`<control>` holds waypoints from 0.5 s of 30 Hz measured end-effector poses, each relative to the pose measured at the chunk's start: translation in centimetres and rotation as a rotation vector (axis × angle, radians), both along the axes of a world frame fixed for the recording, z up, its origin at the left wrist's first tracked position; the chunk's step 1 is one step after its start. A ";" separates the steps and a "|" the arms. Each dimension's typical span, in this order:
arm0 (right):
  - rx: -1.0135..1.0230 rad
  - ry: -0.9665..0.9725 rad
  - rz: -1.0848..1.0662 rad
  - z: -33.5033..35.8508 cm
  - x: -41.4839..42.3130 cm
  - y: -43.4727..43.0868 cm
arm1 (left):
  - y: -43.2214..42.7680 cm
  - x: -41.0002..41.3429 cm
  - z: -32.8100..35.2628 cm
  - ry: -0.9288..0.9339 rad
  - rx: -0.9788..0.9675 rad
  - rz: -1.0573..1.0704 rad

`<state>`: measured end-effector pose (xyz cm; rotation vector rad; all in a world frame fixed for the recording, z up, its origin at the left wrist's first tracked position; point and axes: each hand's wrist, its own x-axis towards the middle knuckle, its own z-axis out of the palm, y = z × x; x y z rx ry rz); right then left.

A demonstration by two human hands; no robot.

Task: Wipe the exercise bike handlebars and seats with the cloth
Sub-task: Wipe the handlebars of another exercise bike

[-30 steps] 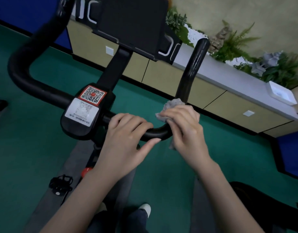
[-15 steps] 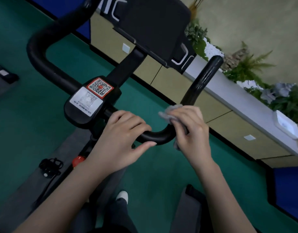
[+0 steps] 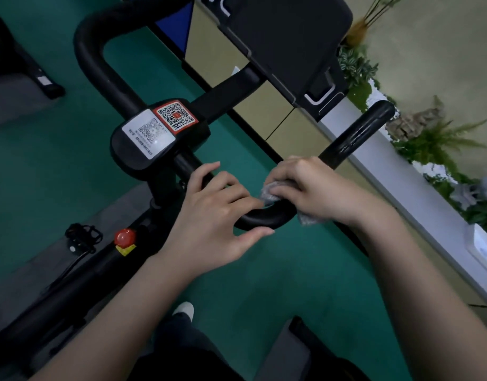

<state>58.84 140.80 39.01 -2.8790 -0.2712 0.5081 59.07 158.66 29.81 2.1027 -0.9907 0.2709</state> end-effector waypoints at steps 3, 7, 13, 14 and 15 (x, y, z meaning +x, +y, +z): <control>-0.043 0.199 0.043 0.6 1.7 0.1 | -0.2 0.0 -0.1 0.036 -0.035 0.007; -0.184 0.180 0.014 1.2 2.9 -1.3 | -0.2 0.1 0.0 0.057 -0.053 0.001; -0.070 0.282 0.083 0.9 2.4 0.1 | -0.3 0.1 0.1 0.056 -0.048 0.011; -0.068 0.306 0.097 0.8 2.5 0.4 | -0.3 0.1 0.1 0.054 -0.049 0.010; -0.078 0.316 0.093 0.9 2.6 0.5 | -0.3 0.1 0.1 0.051 -0.051 0.009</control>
